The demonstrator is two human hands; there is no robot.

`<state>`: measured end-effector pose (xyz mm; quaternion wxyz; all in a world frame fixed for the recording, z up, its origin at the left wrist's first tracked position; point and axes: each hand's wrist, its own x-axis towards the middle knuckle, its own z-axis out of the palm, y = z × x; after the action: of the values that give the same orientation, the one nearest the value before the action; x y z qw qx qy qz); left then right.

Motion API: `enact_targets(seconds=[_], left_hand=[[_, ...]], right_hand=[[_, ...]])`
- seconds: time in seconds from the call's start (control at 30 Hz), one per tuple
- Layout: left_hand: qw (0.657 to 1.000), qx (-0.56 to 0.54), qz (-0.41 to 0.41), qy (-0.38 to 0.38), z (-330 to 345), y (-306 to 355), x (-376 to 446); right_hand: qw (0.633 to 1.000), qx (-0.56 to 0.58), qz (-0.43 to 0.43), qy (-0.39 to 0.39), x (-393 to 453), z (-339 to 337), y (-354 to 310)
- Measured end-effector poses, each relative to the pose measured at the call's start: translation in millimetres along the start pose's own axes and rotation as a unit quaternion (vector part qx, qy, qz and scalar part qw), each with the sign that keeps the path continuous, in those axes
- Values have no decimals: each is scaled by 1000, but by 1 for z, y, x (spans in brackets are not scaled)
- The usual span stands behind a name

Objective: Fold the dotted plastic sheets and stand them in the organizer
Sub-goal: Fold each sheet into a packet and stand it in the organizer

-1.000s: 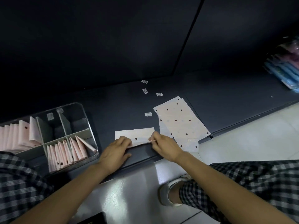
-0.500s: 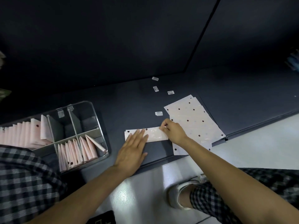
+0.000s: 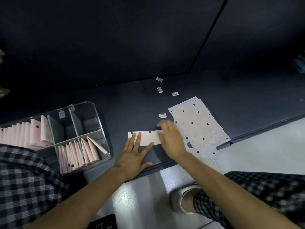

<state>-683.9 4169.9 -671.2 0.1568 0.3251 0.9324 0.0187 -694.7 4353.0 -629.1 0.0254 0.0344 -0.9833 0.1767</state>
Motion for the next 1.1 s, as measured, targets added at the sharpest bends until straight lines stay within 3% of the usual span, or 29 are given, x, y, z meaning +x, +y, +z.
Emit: enact_targets(seconds=[0.1, 0.17, 0.3, 0.47, 0.67, 0.77, 0.87, 1.1], left_hand=[[1000, -14, 3, -3, -2, -1, 1], [1000, -24, -4, -8, -4, -3, 1], [999, -34, -11, -10, -5, -8, 2], [999, -34, -10, -11, -5, -10, 3], [999, -43, -13, -31, -9, -11, 5], [998, -49, -26, -25, -14, -8, 5], [997, -41, -57, 27, -18, -2, 3], [976, -99, -64, 183, -26, 11, -11]], right_hand=[[979, 99, -111, -140, -16, 14, -21], [968, 132, -106, -183, -20, 22, -25], [977, 152, -10, -149, -22, 24, -10], [986, 91, 32, -135, -27, 12, 33], [975, -133, -121, -128, -21, -3, 52], [963, -185, -186, -59, -13, -9, 42], [962, -130, -242, 11, -14, -14, 30], [971, 59, -230, -22, -51, 3, -17]])
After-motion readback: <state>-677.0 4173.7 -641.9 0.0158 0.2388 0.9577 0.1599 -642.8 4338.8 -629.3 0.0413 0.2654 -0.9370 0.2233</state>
